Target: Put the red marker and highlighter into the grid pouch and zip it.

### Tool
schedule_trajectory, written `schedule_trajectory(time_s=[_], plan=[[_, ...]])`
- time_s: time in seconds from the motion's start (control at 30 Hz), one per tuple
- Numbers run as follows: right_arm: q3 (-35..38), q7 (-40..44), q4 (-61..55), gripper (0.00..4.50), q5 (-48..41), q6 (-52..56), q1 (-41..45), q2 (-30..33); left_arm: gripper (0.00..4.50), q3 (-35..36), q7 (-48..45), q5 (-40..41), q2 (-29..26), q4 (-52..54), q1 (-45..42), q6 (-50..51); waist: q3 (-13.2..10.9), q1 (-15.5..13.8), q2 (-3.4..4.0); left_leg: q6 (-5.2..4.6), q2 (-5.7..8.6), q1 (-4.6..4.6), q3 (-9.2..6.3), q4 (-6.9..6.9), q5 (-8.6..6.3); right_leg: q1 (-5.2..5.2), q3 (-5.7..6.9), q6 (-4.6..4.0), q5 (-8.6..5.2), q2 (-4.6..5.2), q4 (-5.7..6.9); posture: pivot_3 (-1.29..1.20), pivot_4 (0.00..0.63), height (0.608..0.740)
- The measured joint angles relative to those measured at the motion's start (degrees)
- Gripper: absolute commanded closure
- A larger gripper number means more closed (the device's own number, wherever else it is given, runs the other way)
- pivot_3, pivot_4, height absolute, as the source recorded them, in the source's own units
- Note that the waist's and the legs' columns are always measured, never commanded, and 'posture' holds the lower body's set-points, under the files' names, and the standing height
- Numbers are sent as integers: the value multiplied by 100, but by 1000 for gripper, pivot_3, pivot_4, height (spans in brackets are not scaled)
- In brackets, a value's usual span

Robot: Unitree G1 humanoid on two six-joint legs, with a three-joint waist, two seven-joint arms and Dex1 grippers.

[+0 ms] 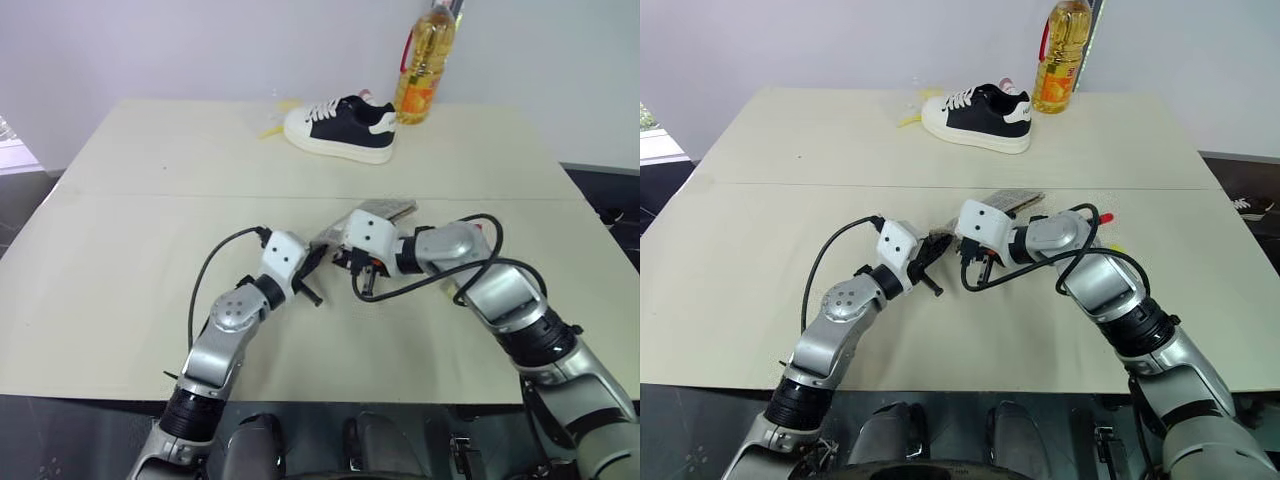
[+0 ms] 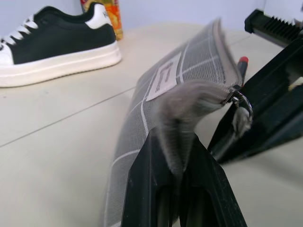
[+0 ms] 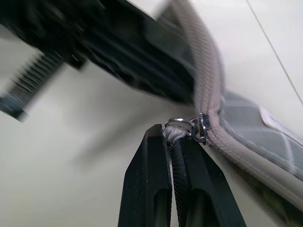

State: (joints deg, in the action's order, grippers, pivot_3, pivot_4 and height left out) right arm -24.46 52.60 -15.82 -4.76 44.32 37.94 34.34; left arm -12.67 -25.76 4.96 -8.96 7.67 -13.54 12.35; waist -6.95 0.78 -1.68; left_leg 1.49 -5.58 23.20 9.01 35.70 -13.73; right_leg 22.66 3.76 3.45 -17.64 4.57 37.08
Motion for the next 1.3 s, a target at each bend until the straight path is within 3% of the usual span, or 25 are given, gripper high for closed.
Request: schedule_trajectory(time_s=[0.57,0.67,0.87,1.0,1.1,1.3], plan=[[57,-102,-16,4482,-27,170,-17,-41,4500,6,-252,17,58,-189,-92,-130,0,2,0,-9,0,9,-4,22,-6,-2,2,0,0,0,2,0,150,713],[68,-19,-17,3557,-102,143,-18,21,4500,-1,-304,24,41,-182,-84,-135,0,1,0,-10,0,10,-5,23,-6,-2,2,0,0,0,2,0,150,713],[510,318,-21,544,-443,-121,-213,451,4500,59,-301,77,-26,22,65,-117,0,-6,0,-18,0,11,-5,28,-10,-4,2,0,0,2,2,0,150,713],[1376,474,-18,544,-670,-377,-429,1053,4500,338,-240,192,-255,302,207,-30,0,1,0,-26,-2,9,-6,31,-16,-8,2,0,0,6,-1,0,150,713],[1762,181,635,16,-662,-133,-361,1161,4500,482,-249,207,-454,384,282,-15,0,26,0,-26,-1,5,-5,34,-16,-11,1,-1,0,4,1,0,150,713],[1943,-705,2042,16,-239,53,-103,1156,4500,553,-345,317,-662,411,307,-54,-1,16,2,-26,0,7,-1,33,-16,-9,1,-1,0,6,0,0,150,713]])
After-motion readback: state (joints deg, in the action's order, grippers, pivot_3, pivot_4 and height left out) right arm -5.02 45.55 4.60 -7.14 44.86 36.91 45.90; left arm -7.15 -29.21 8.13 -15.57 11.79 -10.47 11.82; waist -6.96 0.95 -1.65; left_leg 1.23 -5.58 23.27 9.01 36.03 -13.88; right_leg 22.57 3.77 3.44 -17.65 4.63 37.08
